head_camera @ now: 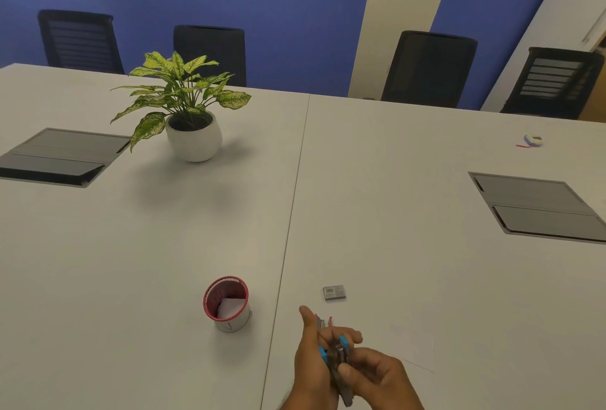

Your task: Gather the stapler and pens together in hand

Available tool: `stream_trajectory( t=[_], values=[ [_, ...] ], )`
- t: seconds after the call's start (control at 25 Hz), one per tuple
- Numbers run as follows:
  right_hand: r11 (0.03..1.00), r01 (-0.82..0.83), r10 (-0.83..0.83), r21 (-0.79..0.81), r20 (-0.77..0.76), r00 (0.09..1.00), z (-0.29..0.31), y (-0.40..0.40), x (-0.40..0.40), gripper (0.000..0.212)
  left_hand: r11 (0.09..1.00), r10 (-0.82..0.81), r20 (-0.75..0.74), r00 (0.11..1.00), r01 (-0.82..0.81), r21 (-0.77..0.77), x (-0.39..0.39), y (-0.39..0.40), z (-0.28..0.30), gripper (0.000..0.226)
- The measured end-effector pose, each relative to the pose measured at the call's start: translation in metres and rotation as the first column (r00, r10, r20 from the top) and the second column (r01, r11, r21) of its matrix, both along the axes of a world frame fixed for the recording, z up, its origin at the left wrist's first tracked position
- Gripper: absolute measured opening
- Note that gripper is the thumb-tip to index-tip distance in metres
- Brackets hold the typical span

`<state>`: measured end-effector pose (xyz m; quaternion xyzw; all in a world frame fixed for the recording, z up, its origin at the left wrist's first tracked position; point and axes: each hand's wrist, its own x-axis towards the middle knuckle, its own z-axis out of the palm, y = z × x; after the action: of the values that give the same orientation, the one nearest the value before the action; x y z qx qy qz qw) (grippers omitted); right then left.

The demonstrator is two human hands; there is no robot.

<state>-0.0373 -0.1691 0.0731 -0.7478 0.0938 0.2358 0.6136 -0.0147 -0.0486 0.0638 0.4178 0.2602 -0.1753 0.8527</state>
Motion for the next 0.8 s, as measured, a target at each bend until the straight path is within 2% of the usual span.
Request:
stream_trajectory(
  t=[0.08, 0.28, 0.52, 0.8],
  values=[
    [0.999, -0.015, 0.015, -0.029, -0.003, 1.000, -0.0034, 0.0000, -0.0005, 0.022, 1.000, -0.016, -0.020, 1.000, 0.016, -0.019, 0.0003, -0.0003, -0.0008, 0.095],
    [0.996, -0.039, 0.040, -0.080, 0.012, 0.999, -0.0086, 0.0042, -0.0042, 0.029, 1.000, -0.011, -0.066, 0.998, 0.010, -0.009, -0.0023, -0.0018, -0.0041, 0.093],
    [0.997, -0.010, 0.014, -0.081, 0.051, 0.999, -0.0110, 0.0052, -0.0046, 0.022, 1.000, 0.003, -0.099, 0.995, -0.001, 0.016, -0.0020, -0.0046, -0.0071, 0.090],
    [0.995, -0.015, 0.022, -0.099, 0.071, 0.997, -0.0063, 0.0046, -0.0032, 0.028, 0.999, 0.034, -0.129, 0.991, -0.031, 0.031, -0.0006, -0.0058, -0.0070, 0.089]
  ],
)
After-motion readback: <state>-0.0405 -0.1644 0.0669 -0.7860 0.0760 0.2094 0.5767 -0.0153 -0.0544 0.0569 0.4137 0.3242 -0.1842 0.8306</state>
